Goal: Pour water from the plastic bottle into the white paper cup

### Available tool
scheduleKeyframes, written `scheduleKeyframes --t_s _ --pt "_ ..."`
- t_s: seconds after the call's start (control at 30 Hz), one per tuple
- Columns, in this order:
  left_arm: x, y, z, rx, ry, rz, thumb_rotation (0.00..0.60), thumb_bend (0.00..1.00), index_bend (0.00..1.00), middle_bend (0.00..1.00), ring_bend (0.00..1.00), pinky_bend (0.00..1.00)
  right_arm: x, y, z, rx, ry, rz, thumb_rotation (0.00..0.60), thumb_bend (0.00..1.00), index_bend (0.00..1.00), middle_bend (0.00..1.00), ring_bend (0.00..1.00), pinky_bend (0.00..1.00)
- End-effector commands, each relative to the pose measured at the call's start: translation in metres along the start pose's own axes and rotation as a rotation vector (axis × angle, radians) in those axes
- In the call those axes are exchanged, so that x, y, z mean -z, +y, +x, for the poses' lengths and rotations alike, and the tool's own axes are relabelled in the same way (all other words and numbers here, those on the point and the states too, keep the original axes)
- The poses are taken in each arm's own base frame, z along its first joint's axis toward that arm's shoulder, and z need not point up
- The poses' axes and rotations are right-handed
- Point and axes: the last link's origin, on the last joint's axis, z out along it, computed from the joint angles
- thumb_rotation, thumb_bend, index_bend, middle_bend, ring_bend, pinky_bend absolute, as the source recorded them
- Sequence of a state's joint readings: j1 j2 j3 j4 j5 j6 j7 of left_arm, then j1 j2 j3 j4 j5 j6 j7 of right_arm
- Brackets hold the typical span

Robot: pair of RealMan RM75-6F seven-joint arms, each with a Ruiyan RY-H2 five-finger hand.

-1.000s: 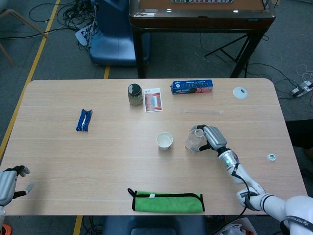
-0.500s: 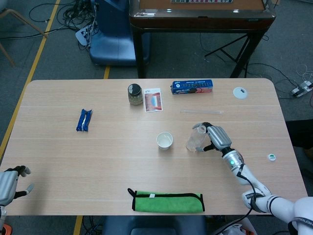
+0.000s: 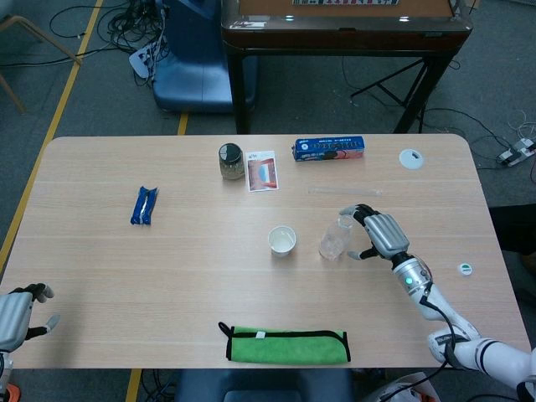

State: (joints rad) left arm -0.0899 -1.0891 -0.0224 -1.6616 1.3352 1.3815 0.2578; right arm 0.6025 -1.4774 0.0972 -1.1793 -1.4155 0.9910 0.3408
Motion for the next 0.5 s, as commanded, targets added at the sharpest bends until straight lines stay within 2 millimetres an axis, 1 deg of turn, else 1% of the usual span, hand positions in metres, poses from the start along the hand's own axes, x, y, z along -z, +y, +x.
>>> scheduleKeyframes --t_s 0.03,0.2,0.3,0.5 --pt "0.0 0.001 0.0 -0.001 0.002 -0.004 0.6 0.18 0.46 0.49 0.48 0.68 0.015 0.004 0.012 0.114 0.023 -0.021 0.6 0.0 0.23 0.21 0.13 0.32" --pt "0.0 0.004 0.0 -0.006 0.006 -0.014 0.6 0.18 0.46 0.49 0.48 0.68 0.035 0.006 0.024 0.243 0.043 -0.052 0.6 0.0 0.23 0.21 0.13 0.32" --pt "0.0 0.005 0.001 -0.006 0.012 -0.019 0.6 0.18 0.46 0.49 0.48 0.68 0.048 0.006 0.029 0.278 0.051 -0.067 0.6 0.0 0.23 0.21 0.13 0.32" --pt "0.0 0.008 0.003 -0.008 0.026 -0.029 0.6 0.18 0.46 0.49 0.48 0.68 0.082 0.008 0.04 0.327 0.077 -0.099 0.6 0.0 0.23 0.21 0.13 0.32"
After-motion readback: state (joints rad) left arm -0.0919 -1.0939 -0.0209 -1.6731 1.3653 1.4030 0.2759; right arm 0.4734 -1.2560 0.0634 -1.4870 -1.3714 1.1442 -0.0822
